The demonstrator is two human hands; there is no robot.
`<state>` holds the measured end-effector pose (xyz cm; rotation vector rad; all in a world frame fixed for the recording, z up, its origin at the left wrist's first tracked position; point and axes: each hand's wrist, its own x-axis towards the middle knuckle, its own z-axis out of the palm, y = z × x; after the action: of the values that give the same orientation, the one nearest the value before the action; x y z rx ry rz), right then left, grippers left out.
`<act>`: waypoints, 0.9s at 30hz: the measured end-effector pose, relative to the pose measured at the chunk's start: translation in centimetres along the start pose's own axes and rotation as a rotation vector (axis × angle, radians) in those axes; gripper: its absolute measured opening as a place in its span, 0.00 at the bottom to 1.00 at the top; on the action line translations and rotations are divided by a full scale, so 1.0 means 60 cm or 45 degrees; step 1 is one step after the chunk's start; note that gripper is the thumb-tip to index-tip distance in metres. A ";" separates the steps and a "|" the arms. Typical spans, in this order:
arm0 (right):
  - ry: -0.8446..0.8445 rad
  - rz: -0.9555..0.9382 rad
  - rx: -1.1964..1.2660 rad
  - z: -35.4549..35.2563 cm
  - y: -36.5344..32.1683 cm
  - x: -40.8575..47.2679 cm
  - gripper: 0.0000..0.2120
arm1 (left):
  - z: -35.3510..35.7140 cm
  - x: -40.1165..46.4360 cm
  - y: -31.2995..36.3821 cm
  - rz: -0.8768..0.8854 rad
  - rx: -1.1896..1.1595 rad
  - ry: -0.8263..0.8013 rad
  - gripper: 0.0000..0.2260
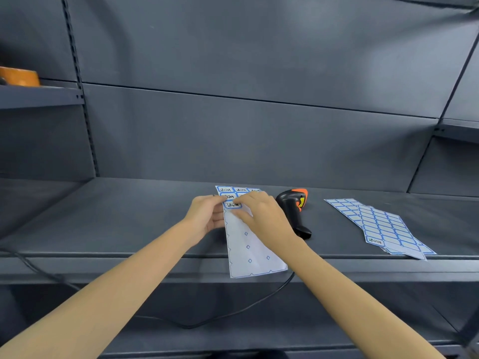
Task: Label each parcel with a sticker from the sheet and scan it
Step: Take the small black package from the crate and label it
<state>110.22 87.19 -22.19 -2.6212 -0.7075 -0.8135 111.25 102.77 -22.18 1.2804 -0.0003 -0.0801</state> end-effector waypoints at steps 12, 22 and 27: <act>0.105 0.370 0.757 0.010 0.000 -0.007 0.05 | 0.001 -0.002 -0.006 0.024 0.015 -0.059 0.08; 0.220 0.783 1.268 0.005 0.034 -0.009 0.04 | -0.022 0.001 -0.005 0.044 -0.010 0.120 0.06; 0.180 0.687 0.943 -0.005 0.068 -0.006 0.07 | -0.081 -0.002 0.010 0.131 -0.126 0.352 0.07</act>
<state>112.01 83.54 -22.72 -1.9088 -0.1743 -0.4447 111.41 107.58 -23.01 1.1818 0.1732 0.1832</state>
